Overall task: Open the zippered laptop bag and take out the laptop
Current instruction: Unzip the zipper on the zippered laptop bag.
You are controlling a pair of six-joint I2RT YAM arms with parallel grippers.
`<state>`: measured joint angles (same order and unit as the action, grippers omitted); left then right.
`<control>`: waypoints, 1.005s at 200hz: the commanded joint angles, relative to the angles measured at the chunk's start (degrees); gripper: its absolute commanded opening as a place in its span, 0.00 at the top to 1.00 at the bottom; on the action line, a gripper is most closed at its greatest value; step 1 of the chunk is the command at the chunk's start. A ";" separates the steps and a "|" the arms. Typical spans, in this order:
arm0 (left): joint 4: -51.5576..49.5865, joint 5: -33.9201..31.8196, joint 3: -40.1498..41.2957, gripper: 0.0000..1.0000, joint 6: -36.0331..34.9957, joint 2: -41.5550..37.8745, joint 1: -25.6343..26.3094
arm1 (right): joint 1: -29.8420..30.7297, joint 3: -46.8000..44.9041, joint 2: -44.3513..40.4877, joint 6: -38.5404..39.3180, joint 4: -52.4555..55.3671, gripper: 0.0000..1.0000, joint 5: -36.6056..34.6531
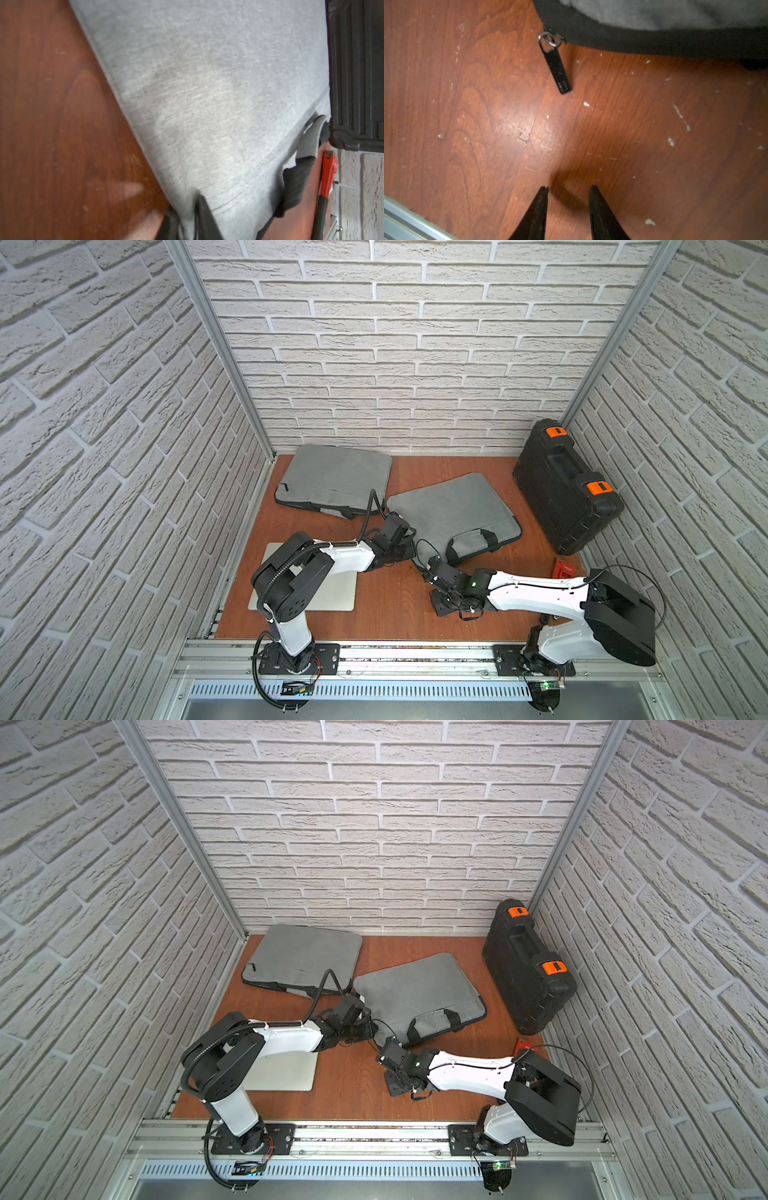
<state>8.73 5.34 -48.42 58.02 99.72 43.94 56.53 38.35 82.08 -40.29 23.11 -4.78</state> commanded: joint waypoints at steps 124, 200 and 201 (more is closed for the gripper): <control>8.46 0.01 9.16 0.67 9.61 -3.44 5.45 | -0.23 6.34 7.68 7.73 -10.04 0.53 -9.35; 8.65 -0.51 9.14 0.76 10.84 -2.27 5.33 | -0.61 6.31 8.83 8.90 -11.44 0.55 -12.45; 8.66 -0.51 9.14 0.76 10.86 -2.26 5.35 | -0.62 6.30 8.86 9.00 -11.52 0.56 -12.41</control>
<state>15.88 5.26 -40.07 68.20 96.07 49.21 56.27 43.72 90.04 -32.75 13.85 -15.11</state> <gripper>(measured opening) 0.257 0.450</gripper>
